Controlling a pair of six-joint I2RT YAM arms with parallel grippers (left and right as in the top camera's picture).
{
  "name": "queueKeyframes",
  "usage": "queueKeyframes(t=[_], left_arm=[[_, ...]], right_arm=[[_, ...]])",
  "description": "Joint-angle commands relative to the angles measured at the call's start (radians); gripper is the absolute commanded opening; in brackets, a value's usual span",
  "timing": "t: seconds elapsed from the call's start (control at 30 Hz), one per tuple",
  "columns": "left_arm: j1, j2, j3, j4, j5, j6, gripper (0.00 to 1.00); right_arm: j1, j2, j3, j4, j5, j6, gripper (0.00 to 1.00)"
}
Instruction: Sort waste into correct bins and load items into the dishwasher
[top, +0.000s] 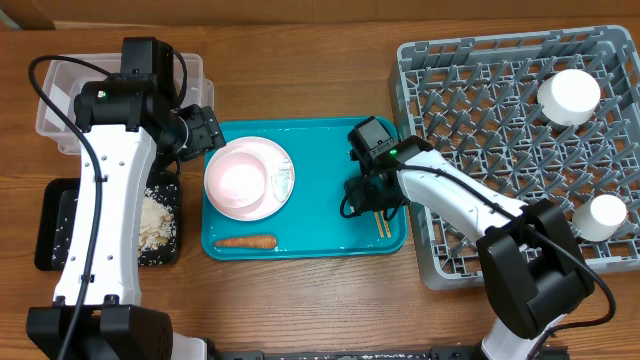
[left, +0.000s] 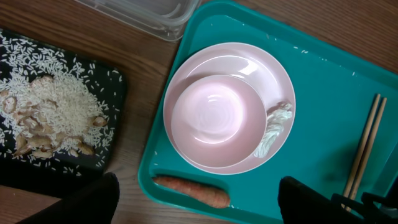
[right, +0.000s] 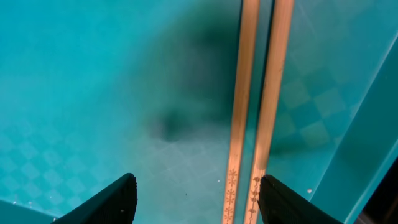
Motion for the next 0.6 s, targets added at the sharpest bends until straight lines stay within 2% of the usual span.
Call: queueKeyframes(t=[0.0, 0.57], left_arm=[[0.003, -0.017, 0.003, 0.001, 0.005, 0.013, 0.84], [0.003, -0.017, 0.003, 0.001, 0.005, 0.013, 0.84]], right_arm=[[0.008, -0.007, -0.007, 0.004, 0.014, 0.01, 0.65], [0.014, -0.006, -0.008, 0.027, -0.005, 0.011, 0.65]])
